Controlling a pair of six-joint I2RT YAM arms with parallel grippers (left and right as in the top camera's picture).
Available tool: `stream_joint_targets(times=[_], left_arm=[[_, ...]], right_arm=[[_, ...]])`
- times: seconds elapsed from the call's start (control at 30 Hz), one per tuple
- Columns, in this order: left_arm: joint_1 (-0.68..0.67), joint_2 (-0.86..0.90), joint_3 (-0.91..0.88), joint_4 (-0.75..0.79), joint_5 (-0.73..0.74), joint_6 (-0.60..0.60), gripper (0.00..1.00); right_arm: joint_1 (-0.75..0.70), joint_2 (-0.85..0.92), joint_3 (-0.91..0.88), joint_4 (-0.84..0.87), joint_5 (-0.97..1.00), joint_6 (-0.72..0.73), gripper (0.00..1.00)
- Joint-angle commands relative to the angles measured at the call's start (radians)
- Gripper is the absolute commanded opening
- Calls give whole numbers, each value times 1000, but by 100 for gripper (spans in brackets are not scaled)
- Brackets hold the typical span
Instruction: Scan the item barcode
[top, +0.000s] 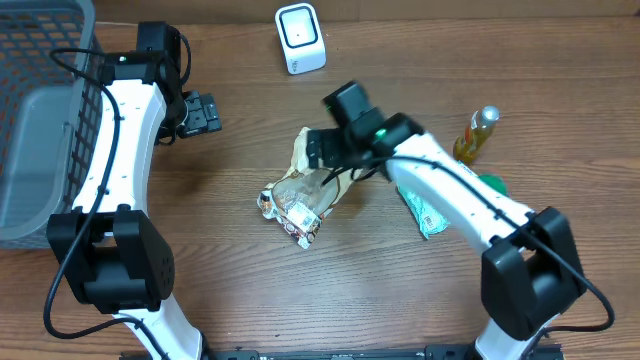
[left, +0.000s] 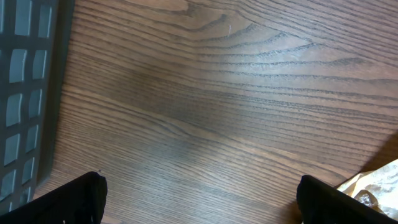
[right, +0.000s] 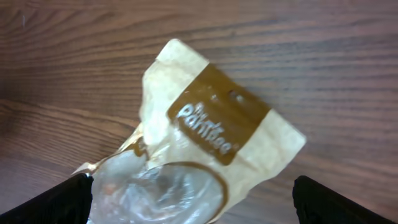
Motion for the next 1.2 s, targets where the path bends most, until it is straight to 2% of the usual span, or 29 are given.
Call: stream_joint_targets(times=[0.0, 0.37, 0.7, 0.83, 1.07, 1.17], left_arm=[[-7, -15, 16, 1, -13, 3, 99], [-7, -15, 16, 1, -13, 4, 100], [-7, -15, 16, 1, -13, 4, 100], [-7, -15, 16, 1, -13, 3, 100], [-7, -15, 16, 1, -13, 3, 99], [-7, -15, 16, 1, -13, 4, 99]], right_arm=[[-48, 8, -3, 34, -109, -137, 100], [-53, 63, -90, 311, -103, -256, 100], [-58, 210, -94, 341, -107, -255, 100], [-59, 225, -94, 346, -110, -221, 100], [-68, 225, -94, 274, -111, -36, 100], [-68, 225, -94, 230, -143, -3, 100]])
